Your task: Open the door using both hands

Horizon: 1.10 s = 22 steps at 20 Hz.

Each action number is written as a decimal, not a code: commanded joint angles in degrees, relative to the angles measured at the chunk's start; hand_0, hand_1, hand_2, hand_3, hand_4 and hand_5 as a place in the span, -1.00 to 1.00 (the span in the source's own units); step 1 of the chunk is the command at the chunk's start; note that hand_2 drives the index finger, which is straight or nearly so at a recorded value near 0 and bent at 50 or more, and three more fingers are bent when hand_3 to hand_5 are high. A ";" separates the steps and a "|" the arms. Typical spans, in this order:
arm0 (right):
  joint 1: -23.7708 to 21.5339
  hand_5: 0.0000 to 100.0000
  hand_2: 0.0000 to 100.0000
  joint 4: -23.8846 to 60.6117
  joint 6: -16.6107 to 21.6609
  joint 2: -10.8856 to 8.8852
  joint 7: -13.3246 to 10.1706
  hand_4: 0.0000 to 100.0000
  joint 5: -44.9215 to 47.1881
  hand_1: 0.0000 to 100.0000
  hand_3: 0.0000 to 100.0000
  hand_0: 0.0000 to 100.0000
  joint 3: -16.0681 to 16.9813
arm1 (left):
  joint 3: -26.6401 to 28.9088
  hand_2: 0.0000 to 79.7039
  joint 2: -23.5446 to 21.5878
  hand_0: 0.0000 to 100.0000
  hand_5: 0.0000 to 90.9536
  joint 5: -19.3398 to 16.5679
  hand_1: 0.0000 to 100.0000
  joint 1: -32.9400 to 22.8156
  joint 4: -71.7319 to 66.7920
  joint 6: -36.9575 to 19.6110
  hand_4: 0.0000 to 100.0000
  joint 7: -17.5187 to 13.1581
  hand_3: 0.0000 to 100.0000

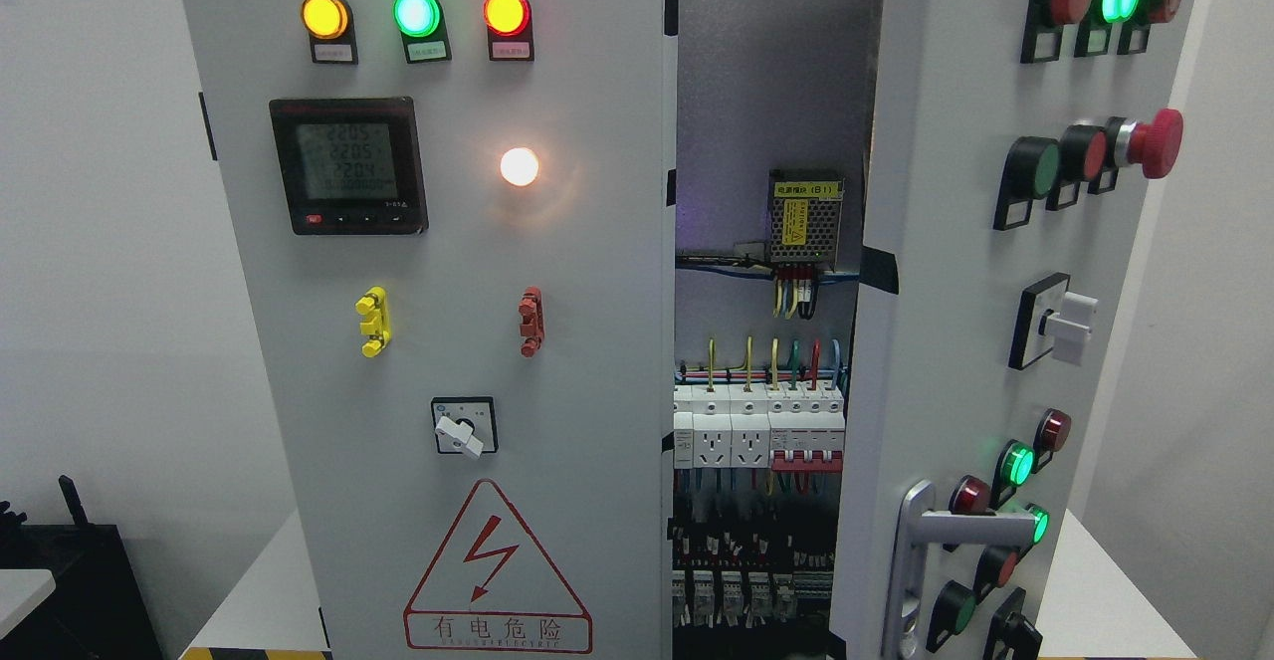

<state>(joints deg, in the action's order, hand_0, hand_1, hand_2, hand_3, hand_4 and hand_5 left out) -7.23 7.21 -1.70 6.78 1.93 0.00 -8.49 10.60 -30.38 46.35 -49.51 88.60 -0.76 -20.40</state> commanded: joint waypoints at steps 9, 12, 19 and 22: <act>0.03 -1.00 -1.00 0.00 -0.05 0.08 0.01 -1.00 0.53 -1.00 -1.00 -1.00 -0.04 | 28.41 -1.00 -21.47 -1.00 -1.00 21.76 -1.00 -0.85 16.34 0.41 -0.92 -5.00 -1.00; 0.03 -1.00 -1.00 0.00 -0.05 0.08 0.01 -1.00 0.53 -1.00 -1.00 -1.00 -0.04 | 30.88 -1.00 -20.77 -1.00 -1.00 21.59 -1.00 -0.85 19.23 0.59 -0.92 -5.00 -1.00; 0.03 -1.00 -1.00 0.00 -0.05 0.08 0.01 -1.00 0.53 -1.00 -1.00 -1.00 -0.04 | 34.13 -1.00 -22.95 -1.00 -1.00 26.84 -1.00 -2.77 20.04 0.76 -0.92 -5.00 -1.00; -0.06 -1.00 -1.00 0.00 -0.05 0.08 0.01 -1.00 0.53 -1.00 -1.00 -1.00 -0.04 | 36.86 -1.00 -24.37 -1.00 -1.00 30.46 -1.00 -4.01 20.12 0.94 -0.92 -5.00 -1.00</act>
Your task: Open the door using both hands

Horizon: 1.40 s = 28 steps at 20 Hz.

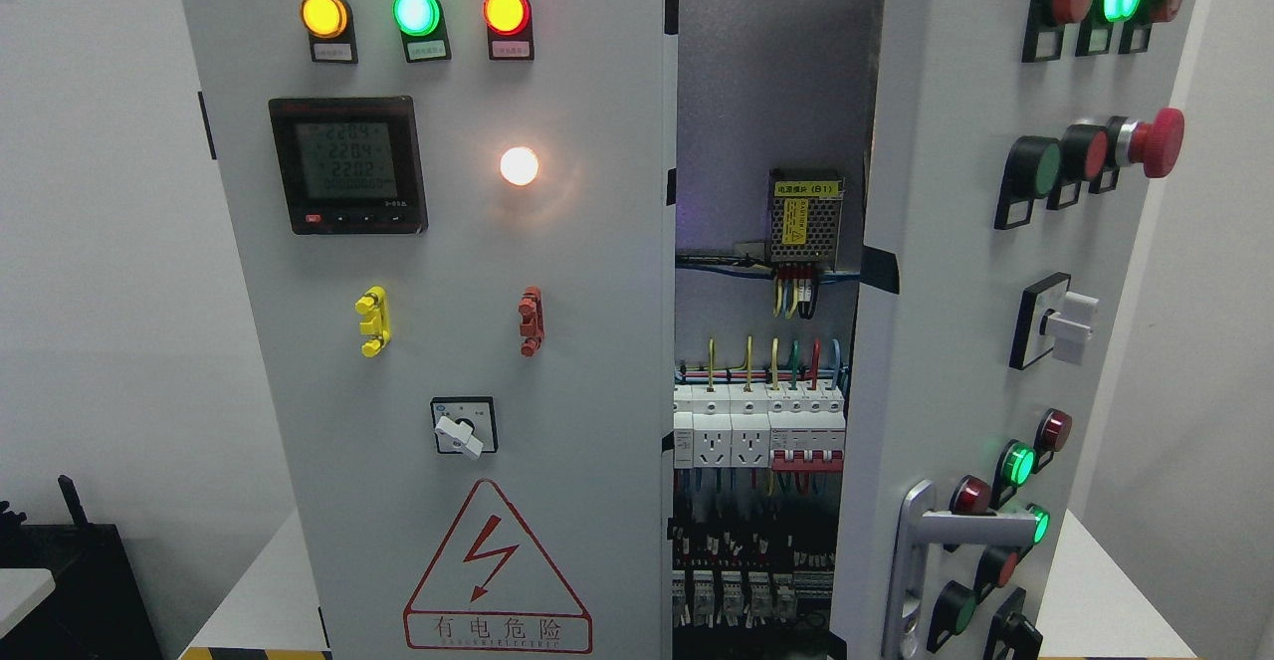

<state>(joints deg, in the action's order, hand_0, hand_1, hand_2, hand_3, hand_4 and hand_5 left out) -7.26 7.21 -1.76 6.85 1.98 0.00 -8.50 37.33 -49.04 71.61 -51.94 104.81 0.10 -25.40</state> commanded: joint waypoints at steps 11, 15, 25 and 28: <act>0.05 -1.00 -1.00 0.00 0.00 0.01 0.04 -1.00 0.53 -1.00 -1.00 -1.00 -0.02 | 0.66 -1.00 -10.37 -1.00 -1.00 6.26 -1.00 10.08 4.70 2.53 -0.92 0.00 -1.00; 0.05 -1.00 -1.00 0.00 0.00 0.01 -0.04 -1.00 0.53 -1.00 -1.00 -1.00 -0.02 | -2.86 -1.00 -11.96 -1.00 -1.00 6.26 -1.00 17.29 4.70 5.43 -0.92 0.00 -1.00; 0.05 -1.00 -1.00 0.00 0.00 0.01 0.04 -1.00 0.53 -1.00 -1.00 -1.00 0.07 | -16.14 -1.00 -15.98 -1.00 -1.00 6.44 -1.00 39.19 2.86 17.30 -0.92 0.00 -1.00; 0.05 -1.00 -1.00 0.00 0.00 0.01 0.04 -1.00 0.53 -1.00 -1.00 -1.00 -0.02 | -16.85 -1.00 -16.71 -1.00 -1.00 6.52 -1.00 39.46 2.85 17.21 -0.92 0.00 -1.00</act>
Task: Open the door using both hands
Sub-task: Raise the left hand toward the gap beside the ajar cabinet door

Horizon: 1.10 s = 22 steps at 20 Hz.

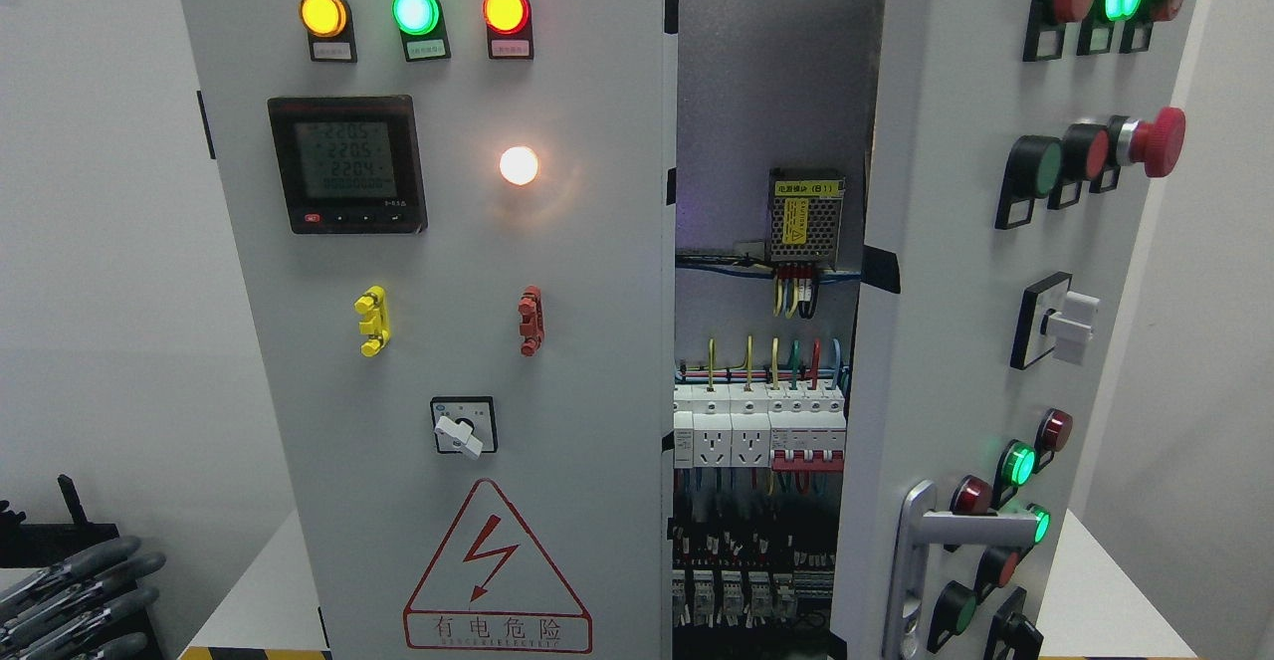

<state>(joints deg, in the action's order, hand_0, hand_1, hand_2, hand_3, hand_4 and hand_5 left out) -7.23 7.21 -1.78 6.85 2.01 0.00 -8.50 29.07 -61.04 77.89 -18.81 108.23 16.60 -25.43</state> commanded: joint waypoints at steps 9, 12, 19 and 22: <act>-0.07 -1.00 -1.00 0.00 0.02 0.01 -0.07 -1.00 0.53 -1.00 -1.00 -1.00 -0.03 | -11.66 -1.00 -5.14 -1.00 -1.00 3.50 -1.00 11.67 0.23 0.54 -0.92 -1.36 -1.00; -0.07 -1.00 -1.00 0.00 0.02 0.01 0.02 -1.00 0.53 -1.00 -1.00 -1.00 -0.03 | -14.12 -1.00 -5.58 -1.00 -1.00 4.28 -1.00 15.54 0.23 0.63 -0.92 -3.03 -1.00; 0.02 -1.00 -1.00 0.00 0.02 0.00 0.02 -1.00 0.53 -1.00 -1.00 -1.00 -0.03 | -25.71 -1.00 -12.16 -1.00 -1.00 12.62 -1.00 28.89 0.05 0.72 -0.92 -5.68 -1.00; -0.07 -1.00 -1.00 0.00 0.02 0.01 0.02 -1.00 0.53 -1.00 -1.00 -1.00 -0.03 | -29.77 -1.00 -14.37 -1.00 -1.00 16.32 -1.00 33.65 0.05 0.72 -0.92 -6.81 -1.00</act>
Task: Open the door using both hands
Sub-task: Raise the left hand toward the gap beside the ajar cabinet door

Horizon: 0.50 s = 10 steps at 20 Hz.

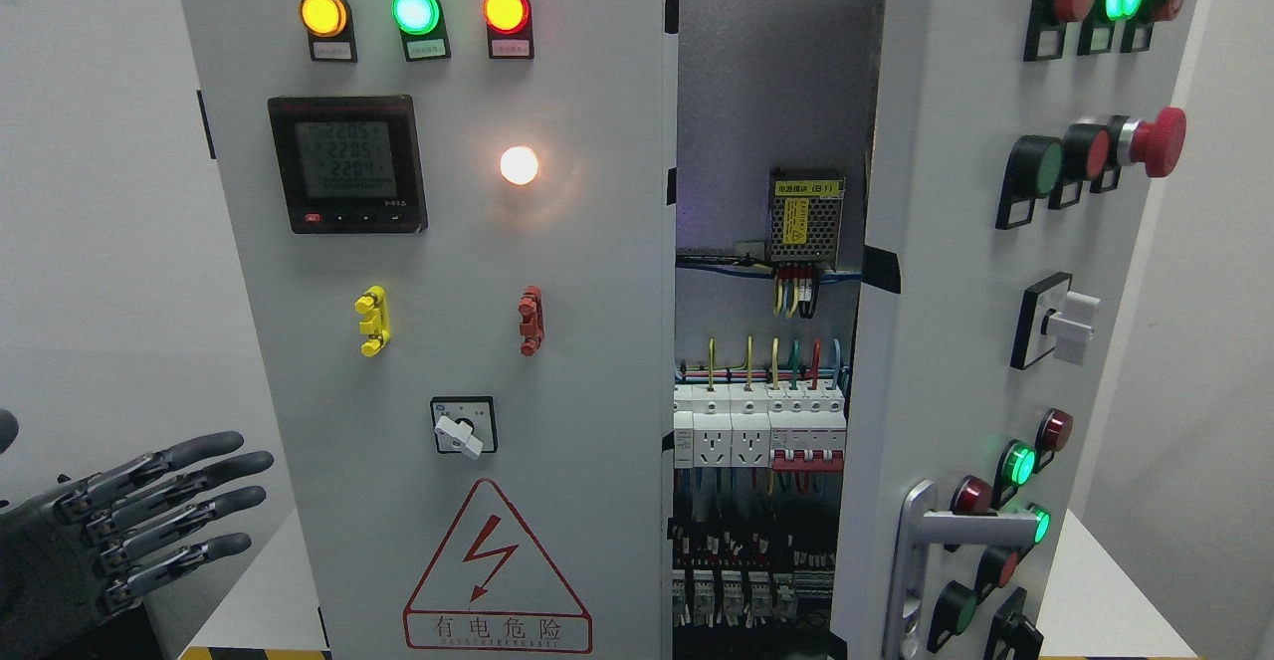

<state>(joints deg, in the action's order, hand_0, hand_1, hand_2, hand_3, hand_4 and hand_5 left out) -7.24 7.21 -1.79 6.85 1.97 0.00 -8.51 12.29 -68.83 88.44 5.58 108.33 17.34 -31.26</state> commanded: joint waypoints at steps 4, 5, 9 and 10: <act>-0.06 -1.00 -1.00 0.00 0.03 0.00 0.05 -1.00 0.53 -1.00 -1.00 -1.00 -0.02 | -19.47 -1.00 -6.75 -1.00 -1.00 6.66 -1.00 15.41 0.04 -0.02 -0.92 -1.70 -1.00; 0.03 -1.00 -1.00 0.00 0.03 0.00 -0.04 -1.00 0.53 -1.00 -1.00 -1.00 -0.02 | -21.76 -1.00 -6.84 -1.00 -1.00 7.27 -1.00 17.69 -0.04 -0.11 -0.92 -1.70 -1.00; -0.06 -1.00 -1.00 0.00 0.03 0.00 -0.04 -1.00 0.53 -1.00 -1.00 -1.00 -0.02 | -26.87 -1.00 -6.75 -1.00 -1.00 8.77 -1.00 22.63 -0.22 -0.20 -0.92 -1.26 -1.00; -0.06 -1.00 -1.00 0.00 0.03 0.00 0.05 -1.00 0.53 -1.00 -1.00 -1.00 -0.02 | -27.22 -1.00 -6.67 -1.00 -1.00 8.77 -1.00 22.90 -0.22 -0.20 -0.92 -1.17 -1.00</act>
<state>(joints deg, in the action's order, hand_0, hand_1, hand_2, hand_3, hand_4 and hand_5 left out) -7.24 7.21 -1.79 6.85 1.90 0.00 -8.52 -0.93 -72.92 95.14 21.53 108.30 17.46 -33.04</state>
